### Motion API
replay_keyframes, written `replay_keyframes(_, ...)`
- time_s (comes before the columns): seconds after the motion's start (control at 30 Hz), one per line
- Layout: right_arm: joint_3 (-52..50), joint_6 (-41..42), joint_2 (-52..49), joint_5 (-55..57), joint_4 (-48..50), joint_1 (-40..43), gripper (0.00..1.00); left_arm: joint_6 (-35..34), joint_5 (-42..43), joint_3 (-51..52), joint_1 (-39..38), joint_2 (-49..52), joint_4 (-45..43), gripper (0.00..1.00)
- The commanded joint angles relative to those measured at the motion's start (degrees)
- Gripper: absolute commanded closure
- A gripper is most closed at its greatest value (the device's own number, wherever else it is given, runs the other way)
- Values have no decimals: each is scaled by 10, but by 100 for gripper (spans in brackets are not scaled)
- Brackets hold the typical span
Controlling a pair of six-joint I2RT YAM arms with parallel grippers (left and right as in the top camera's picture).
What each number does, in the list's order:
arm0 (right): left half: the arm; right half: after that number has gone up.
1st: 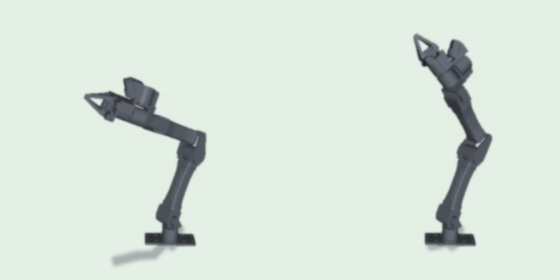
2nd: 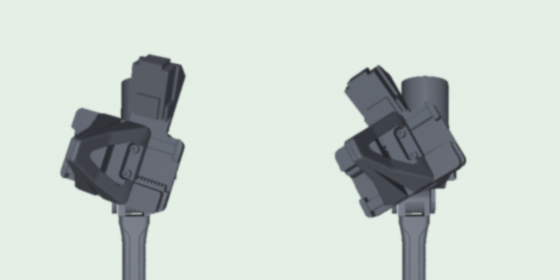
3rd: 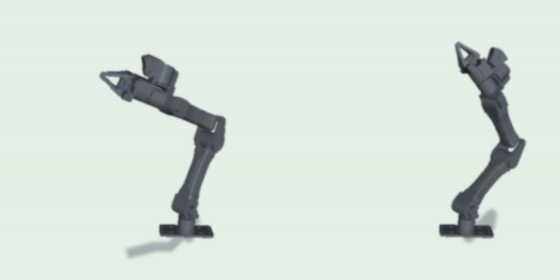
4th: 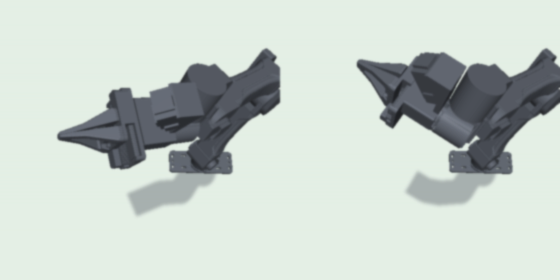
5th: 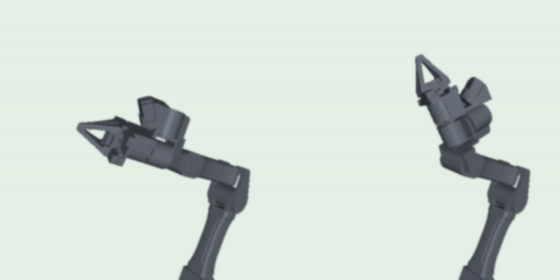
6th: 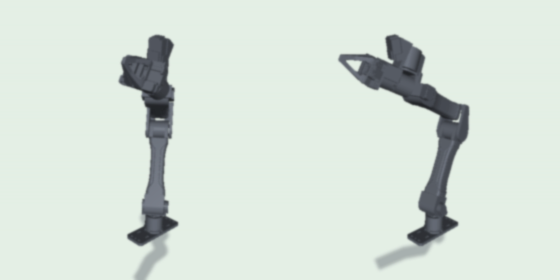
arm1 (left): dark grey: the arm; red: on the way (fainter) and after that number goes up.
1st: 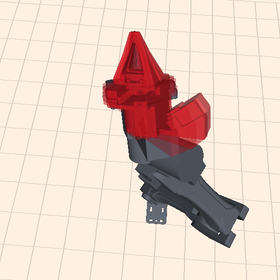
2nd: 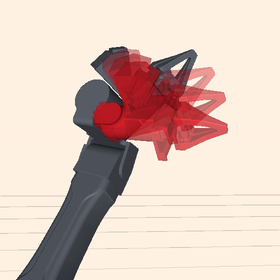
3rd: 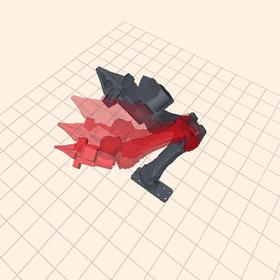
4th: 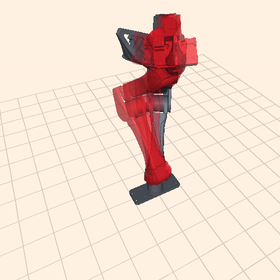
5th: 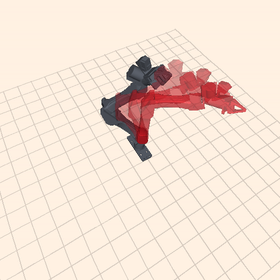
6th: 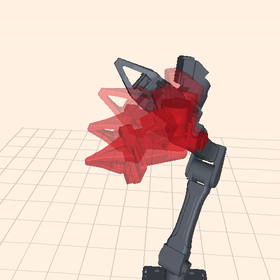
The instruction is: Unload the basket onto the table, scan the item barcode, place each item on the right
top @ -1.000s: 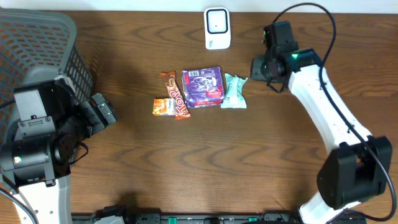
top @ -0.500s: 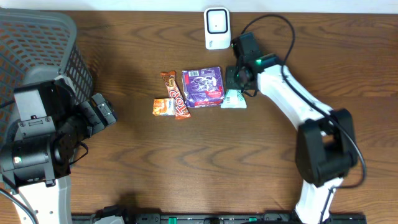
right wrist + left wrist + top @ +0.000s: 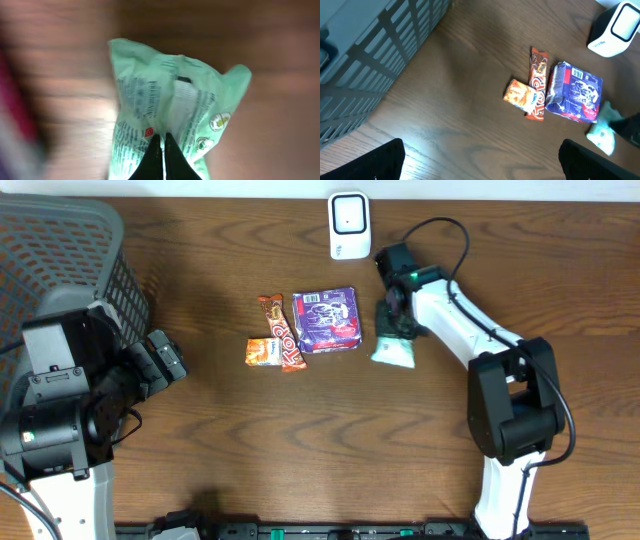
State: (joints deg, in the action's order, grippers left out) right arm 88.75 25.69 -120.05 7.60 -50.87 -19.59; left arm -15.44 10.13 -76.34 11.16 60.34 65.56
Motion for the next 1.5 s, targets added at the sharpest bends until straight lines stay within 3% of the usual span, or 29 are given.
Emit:
replay_keyframes(0.0, -14, 8, 32, 86, -26, 22, 99, -3, -3, -5, 2, 0, 0, 2)
replay_keyframes(0.07, -14, -20, 58, 75, -27, 28, 99, -3, -3, -5, 2, 0, 0, 2)
replay_keyframes(0.17, -14, -61, 95, 34, -21, 27, 88, -3, -3, -5, 2, 0, 0, 2)
replay_keyframes(0.4, -14, -21, 120, -20, -27, 26, 36, -3, -3, -5, 2, 0, 0, 2)
replay_keyframes(0.5, -14, -17, 116, -20, -38, 26, 21, -3, -3, -5, 2, 0, 0, 2)
replay_keyframes(0.63, -14, -13, 113, -33, -62, 27, 20, -3, -3, -5, 2, 0, 0, 2)
replay_keyframes(0.7, -14, -16, 113, -52, -76, 27, 14, -3, -3, -5, 2, 0, 0, 2)
replay_keyframes(1.07, -51, -91, 113, -88, -113, -4, 14, -3, -3, -5, 2, 0, 0, 2)
replay_keyframes(1.37, -107, -100, 113, 154, -65, -94, 11, -3, -3, -5, 2, 0, 0, 2)
replay_keyframes(1.47, -127, -151, 113, 225, -36, -118, 9, -3, -3, -5, 2, 0, 0, 2)
